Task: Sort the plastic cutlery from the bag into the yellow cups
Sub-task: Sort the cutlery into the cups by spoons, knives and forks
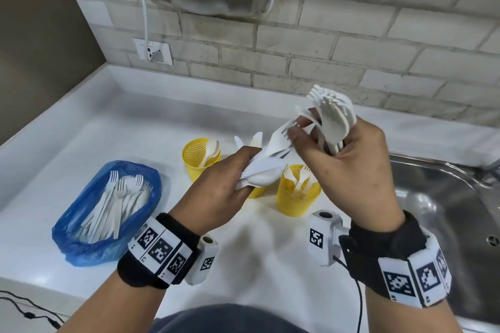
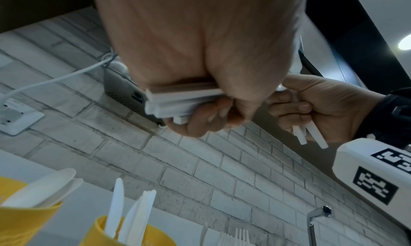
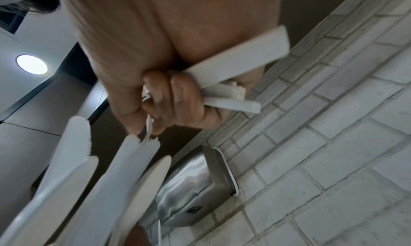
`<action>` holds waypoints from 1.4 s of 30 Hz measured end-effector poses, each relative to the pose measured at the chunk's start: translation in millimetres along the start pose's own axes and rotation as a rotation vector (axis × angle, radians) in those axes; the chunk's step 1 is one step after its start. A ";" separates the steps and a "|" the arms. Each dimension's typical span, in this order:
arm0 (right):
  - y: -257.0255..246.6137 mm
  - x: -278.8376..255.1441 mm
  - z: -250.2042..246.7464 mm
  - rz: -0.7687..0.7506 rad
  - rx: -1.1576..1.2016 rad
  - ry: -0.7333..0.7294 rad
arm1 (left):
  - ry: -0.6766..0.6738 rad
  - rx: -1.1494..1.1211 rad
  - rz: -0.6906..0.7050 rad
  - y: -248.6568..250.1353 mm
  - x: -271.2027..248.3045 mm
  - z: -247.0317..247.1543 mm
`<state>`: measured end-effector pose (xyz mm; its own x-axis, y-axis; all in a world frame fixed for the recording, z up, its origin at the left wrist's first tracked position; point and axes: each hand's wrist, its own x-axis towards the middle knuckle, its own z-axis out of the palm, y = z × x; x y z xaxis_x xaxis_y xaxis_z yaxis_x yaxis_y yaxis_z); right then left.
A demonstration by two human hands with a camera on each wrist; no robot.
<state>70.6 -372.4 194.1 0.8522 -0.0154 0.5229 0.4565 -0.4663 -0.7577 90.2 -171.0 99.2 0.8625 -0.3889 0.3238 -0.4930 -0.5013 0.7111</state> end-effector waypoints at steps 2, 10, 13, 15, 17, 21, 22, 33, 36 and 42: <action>2.8 -0.5 0.0 0.060 0.066 -0.073 | -0.026 0.018 0.004 1.1 1.1 1.6; 18.3 4.8 4.8 0.254 0.394 0.099 | -0.045 0.015 -0.023 3.2 0.8 1.7; 13.8 10.0 3.6 0.318 0.582 0.157 | -0.011 -0.004 -0.018 0.8 -3.6 -0.4; 12.1 13.4 2.1 0.367 0.720 0.238 | 0.010 -0.029 -0.048 0.1 -6.7 -3.5; 17.1 14.8 0.8 0.416 0.827 0.327 | 0.026 -0.057 -0.101 2.7 -9.9 -7.5; 32.1 14.3 -1.5 0.497 1.029 0.443 | 0.049 -0.172 -0.235 11.7 -13.2 -10.6; 34.2 13.9 -1.7 0.521 1.062 0.468 | 0.049 -0.212 -0.268 14.7 -13.4 -10.0; 23.5 5.7 17.5 0.381 0.823 0.438 | -0.037 -0.870 -0.518 46.0 -0.6 2.6; 17.4 3.8 26.3 0.281 0.778 0.423 | -0.051 -1.005 -0.593 52.7 5.7 6.6; 24.0 -2.8 42.3 0.135 0.686 0.314 | -0.019 -1.239 -0.720 51.9 18.5 10.2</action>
<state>90.0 -346.2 158.0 0.8462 -0.3317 0.4170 0.4970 0.2094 -0.8421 79.5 -212.1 135.7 0.8708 -0.3596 -0.3354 0.4670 0.3915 0.7929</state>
